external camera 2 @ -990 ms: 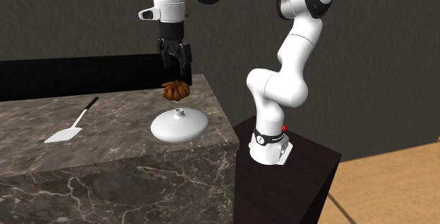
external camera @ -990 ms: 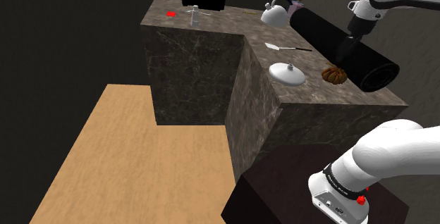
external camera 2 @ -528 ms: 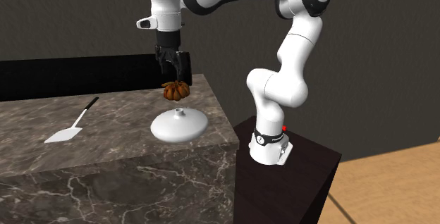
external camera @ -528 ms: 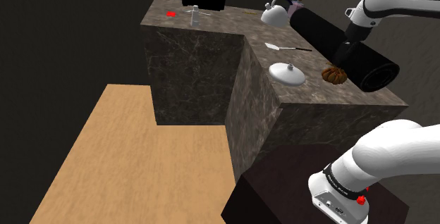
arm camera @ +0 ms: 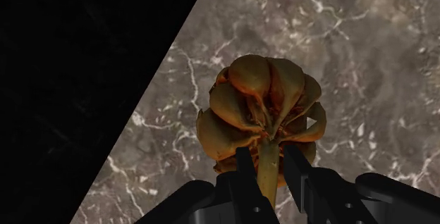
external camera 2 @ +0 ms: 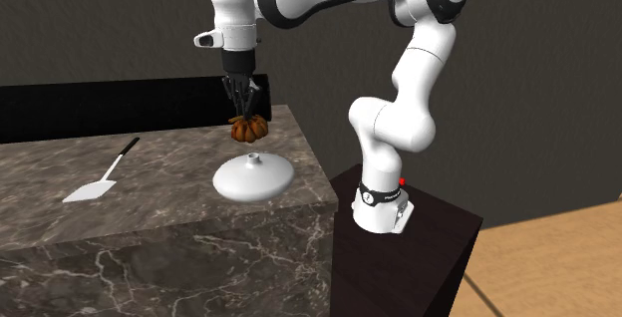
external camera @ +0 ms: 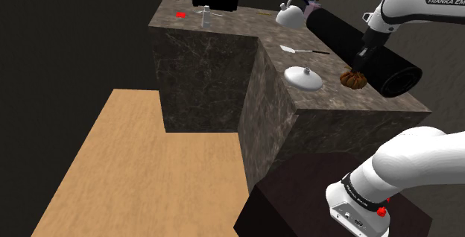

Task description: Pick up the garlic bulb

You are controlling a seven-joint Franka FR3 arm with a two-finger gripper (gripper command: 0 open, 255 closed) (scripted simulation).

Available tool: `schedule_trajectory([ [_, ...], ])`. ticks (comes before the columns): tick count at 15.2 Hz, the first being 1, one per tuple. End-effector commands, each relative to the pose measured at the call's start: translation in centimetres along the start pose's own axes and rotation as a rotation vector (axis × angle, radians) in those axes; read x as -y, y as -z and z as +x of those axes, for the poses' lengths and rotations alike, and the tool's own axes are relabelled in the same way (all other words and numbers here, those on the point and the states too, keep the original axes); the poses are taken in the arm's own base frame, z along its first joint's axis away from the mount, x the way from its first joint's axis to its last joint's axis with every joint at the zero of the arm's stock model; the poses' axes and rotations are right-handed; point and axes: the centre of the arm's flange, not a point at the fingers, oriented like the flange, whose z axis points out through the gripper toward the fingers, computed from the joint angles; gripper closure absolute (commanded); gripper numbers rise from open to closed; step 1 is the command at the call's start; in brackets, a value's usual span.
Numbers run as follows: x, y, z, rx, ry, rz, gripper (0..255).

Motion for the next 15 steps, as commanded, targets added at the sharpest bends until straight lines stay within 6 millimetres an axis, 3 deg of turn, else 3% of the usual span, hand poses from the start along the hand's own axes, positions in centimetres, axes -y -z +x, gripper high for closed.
schedule_trajectory([
  [1, 0.0, 0.0, 0.0, 0.001, 0.000, 0.000, 255],
  [5, 0.0, 0.0, 0.0, 0.001, 0.000, 0.000, 255],
  [15, -0.4, 5.2, -0.2, 0.001, 0.000, 0.000, 255],
])
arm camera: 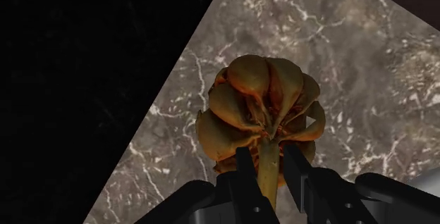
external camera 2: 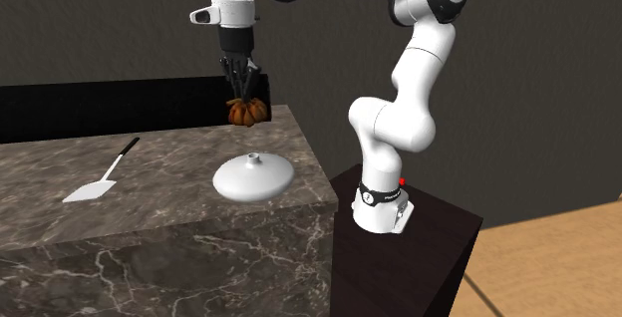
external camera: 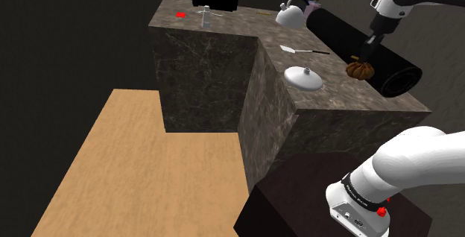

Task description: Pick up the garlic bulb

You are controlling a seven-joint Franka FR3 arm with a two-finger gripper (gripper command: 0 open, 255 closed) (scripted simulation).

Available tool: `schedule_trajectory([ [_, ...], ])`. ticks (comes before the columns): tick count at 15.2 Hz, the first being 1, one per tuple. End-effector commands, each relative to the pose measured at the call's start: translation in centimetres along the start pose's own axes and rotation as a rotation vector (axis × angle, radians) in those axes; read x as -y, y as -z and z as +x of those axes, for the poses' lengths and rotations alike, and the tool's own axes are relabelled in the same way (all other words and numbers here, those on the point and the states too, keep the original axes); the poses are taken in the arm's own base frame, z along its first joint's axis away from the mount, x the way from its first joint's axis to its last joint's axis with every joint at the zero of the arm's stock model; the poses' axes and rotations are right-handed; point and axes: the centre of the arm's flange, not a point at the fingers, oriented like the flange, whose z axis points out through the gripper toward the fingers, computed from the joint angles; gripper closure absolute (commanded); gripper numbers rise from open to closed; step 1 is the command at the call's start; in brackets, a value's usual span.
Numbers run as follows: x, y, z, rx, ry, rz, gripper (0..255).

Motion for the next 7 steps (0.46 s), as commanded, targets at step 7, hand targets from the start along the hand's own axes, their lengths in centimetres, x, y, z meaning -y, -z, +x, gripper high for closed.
schedule_trajectory([
  [7, -0.4, 3.3, -0.1, 0.000, 0.000, 0.000, 255],
])
